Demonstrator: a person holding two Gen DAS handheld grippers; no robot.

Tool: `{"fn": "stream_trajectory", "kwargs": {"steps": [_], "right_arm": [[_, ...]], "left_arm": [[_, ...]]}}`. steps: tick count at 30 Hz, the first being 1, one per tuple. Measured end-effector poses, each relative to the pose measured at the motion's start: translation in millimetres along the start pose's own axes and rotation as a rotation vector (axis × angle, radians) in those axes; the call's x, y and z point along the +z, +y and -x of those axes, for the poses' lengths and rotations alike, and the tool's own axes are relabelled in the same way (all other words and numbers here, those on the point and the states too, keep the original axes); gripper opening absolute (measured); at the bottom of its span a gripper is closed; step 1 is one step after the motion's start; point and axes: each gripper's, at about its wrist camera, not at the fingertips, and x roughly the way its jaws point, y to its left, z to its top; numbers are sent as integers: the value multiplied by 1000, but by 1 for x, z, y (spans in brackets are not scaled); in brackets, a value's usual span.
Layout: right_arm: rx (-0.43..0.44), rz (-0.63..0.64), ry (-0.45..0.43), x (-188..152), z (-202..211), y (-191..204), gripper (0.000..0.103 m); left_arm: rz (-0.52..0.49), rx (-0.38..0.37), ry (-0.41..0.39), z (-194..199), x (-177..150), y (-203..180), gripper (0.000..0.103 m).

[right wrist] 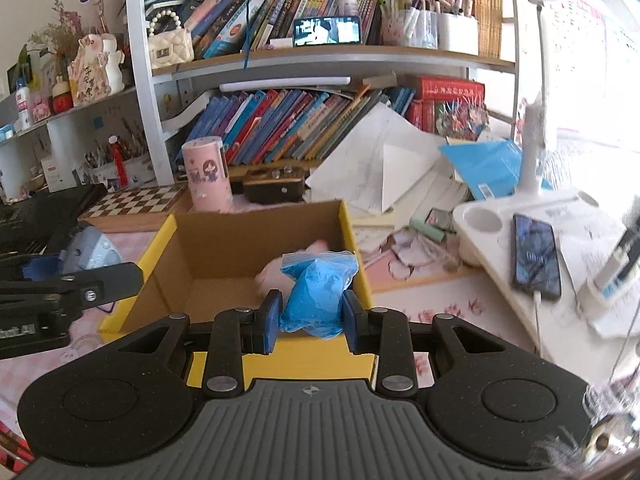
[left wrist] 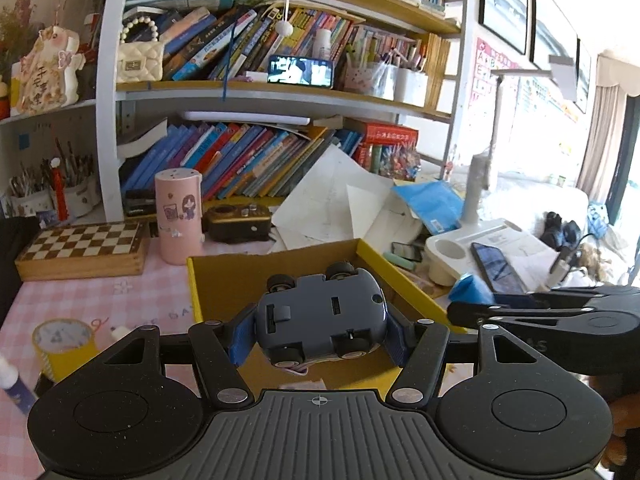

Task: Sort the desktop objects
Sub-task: 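Carry the grey car in the left tool while the right tool carries the blue packet to the yellow box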

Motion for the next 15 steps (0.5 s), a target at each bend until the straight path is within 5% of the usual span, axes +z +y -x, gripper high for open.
{"fn": "stream_trajectory", "kwargs": {"steps": [15], "right_arm": [[148, 108, 33, 38, -64, -17, 29]], "left_arm": [[-52, 109, 148, -89, 3, -11, 63]]}}
